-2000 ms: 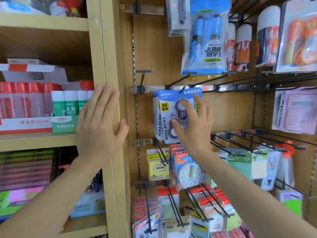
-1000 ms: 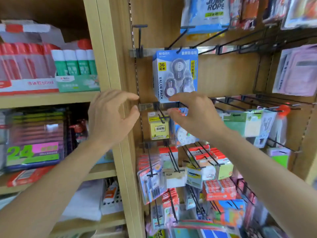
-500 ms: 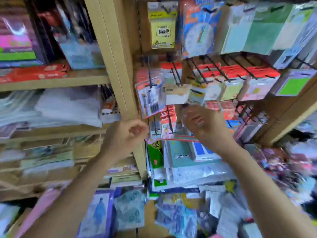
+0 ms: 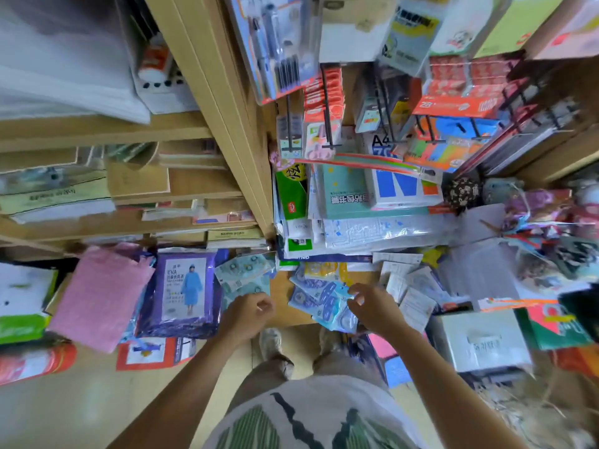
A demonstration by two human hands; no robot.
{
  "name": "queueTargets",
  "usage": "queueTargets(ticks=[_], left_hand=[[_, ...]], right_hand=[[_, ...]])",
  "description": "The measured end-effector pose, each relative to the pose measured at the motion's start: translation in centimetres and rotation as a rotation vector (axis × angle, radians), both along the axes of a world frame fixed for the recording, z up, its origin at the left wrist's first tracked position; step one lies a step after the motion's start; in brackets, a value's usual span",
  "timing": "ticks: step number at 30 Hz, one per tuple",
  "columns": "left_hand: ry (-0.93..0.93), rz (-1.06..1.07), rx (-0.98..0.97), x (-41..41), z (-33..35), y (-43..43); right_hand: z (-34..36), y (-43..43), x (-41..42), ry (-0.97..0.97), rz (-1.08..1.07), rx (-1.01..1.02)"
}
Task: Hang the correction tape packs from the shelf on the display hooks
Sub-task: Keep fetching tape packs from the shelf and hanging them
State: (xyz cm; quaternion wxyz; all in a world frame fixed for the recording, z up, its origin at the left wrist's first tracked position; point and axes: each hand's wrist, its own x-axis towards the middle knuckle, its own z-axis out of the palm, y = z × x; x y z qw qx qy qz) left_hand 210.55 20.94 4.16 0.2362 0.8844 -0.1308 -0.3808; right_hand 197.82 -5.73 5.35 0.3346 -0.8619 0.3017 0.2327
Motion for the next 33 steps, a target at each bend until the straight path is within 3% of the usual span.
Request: queueTargets(ticks=[4,12,19,24,27,33], left_hand=[[0.108,-0.007,0.125,-2.8,-4.5,0.1],[0.281,-0.113,0.305,-5.0,-13.1,-2.1],[0.274,-0.182,0.336,-4.6,-20.7,-8.6],[0.284,-0.275,0.255,-6.1,-26.3,-15.2],[0.304,-0.311,0.196,-7.2,-29.3,-18.6],[0.401,-0.25,0.042,-10.2,-32.6,-23.8]], right_hand=[[-5.0,0.4,-3.6,0.157,0.053,0.066],[-13.9,-0.9,-8.6,0.293,0.059,0.117],[-22.6,-6.3,-11.1,0.36,-0.31,0.217],[-28.0,-10.8,-13.1,0.224,-0.596,-0.014],[-30.9,-12.8,-14.4,0.252,-0.762,-0.085],[-35.5,-14.8,-16.1,0.247,-0.853,-0.15]])
